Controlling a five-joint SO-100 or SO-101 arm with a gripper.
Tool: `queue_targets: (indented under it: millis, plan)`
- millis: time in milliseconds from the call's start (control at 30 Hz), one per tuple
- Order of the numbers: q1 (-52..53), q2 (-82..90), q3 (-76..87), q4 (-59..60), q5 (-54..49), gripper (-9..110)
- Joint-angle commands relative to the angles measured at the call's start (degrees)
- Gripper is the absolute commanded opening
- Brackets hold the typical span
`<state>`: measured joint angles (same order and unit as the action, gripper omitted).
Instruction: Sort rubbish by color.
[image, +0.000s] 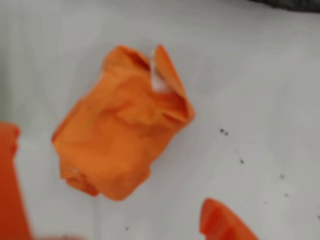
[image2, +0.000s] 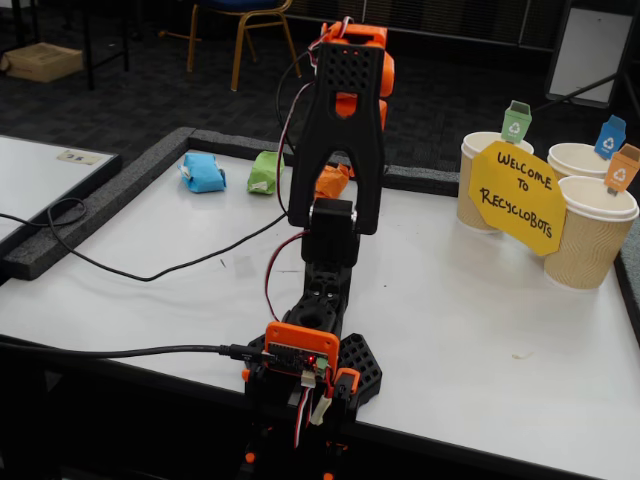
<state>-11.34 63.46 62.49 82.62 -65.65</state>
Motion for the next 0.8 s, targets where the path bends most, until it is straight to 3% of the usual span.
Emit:
queue_targets:
  millis: [0,767]
  plan:
    - [-1.85,2.72,-3.96,-1.76,-0.62,29]
    - [0.70,-6.15,-5.45,-6.24,-0.35,28]
